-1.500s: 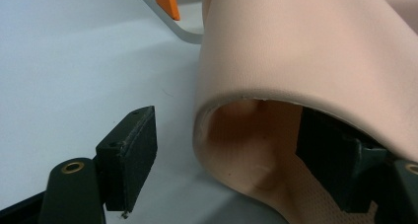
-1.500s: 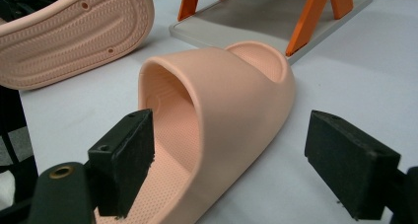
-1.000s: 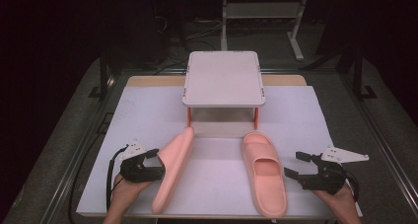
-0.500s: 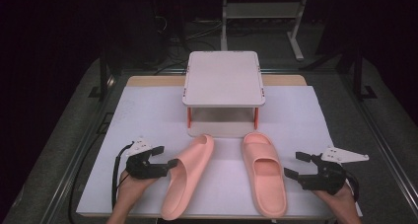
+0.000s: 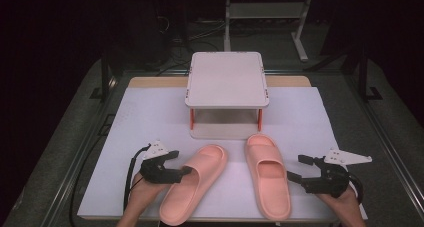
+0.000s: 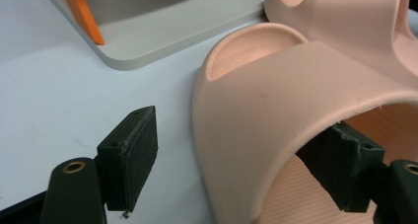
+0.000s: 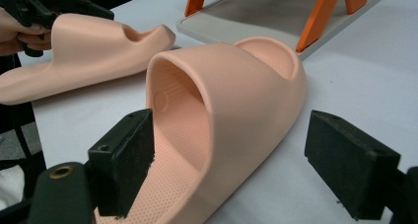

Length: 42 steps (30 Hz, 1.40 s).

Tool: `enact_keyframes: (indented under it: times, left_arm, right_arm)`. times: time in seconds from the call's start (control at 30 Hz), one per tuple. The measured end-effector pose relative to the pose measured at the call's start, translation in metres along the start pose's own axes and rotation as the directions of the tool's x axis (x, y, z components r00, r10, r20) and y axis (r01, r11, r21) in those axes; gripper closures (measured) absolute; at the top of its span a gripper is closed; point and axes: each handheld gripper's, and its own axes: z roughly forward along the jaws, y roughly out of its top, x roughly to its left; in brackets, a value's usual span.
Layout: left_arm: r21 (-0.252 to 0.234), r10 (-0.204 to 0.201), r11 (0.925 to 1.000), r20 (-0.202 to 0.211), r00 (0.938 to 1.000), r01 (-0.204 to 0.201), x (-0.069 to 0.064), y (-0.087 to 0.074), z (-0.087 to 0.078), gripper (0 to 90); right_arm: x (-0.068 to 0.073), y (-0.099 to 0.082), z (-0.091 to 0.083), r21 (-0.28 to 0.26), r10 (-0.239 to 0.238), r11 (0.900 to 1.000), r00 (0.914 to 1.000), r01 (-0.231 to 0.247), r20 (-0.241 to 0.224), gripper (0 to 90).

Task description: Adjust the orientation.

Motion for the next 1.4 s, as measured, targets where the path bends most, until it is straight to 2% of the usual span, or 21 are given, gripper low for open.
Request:
enact_keyframes:
  times: [0.03, 0.3, 0.53, 1.0, 1.23, 1.4]
  left_arm:
    - [0.016, 0.012, 0.9998, -0.007, 0.9999, -0.012, -0.002, 0.0, 0.002, 23.3]
    - [0.02, 0.019, 0.9996, -0.009, 0.9998, -0.019, -0.003, 0.0, 0.002, 23.1]
    - [0.032, 0.046, 0.9985, -0.02, 0.9987, -0.045, -0.007, 0.0, 0.002, 23.3]
    - [0.058, 0.085, 0.9947, -0.012, 0.9963, -0.084, -0.008, -0.002, 0.002, 24.4]
    - [0.072, 0.098, 0.9927, -0.016, 0.9951, -0.096, -0.008, -0.004, 0.004, 29.2]
    - [0.083, 0.114, 0.9901, -0.011, 0.9934, -0.113, -0.008, -0.004, 0.005, 28.8]
  right_arm:
    - [0.0, 0.0, 0.0, 0.001, -0.002, 1.0, 1.0, 0.002, -0.002, 18.6]
    - [0.002, 0.0, 0.002, 0.009, -0.011, 0.9999, 0.9999, 0.011, -0.004, 18.6]
    - [0.003, 0.0, 0.005, 0.018, -0.017, 0.9997, 0.9998, 0.017, -0.011, 18.6]
    - [0.005, 0.0, 0.01, 0.033, -0.025, 0.9991, 0.9995, 0.026, -0.021, 18.5]
    - [0.008, 0.0, 0.017, 0.059, -0.042, 0.9973, 0.9989, 0.043, -0.023, 18.6]
    - [0.01, 0.0, 0.024, 0.079, -0.055, 0.9953, 0.9982, 0.057, -0.024, 20.0]
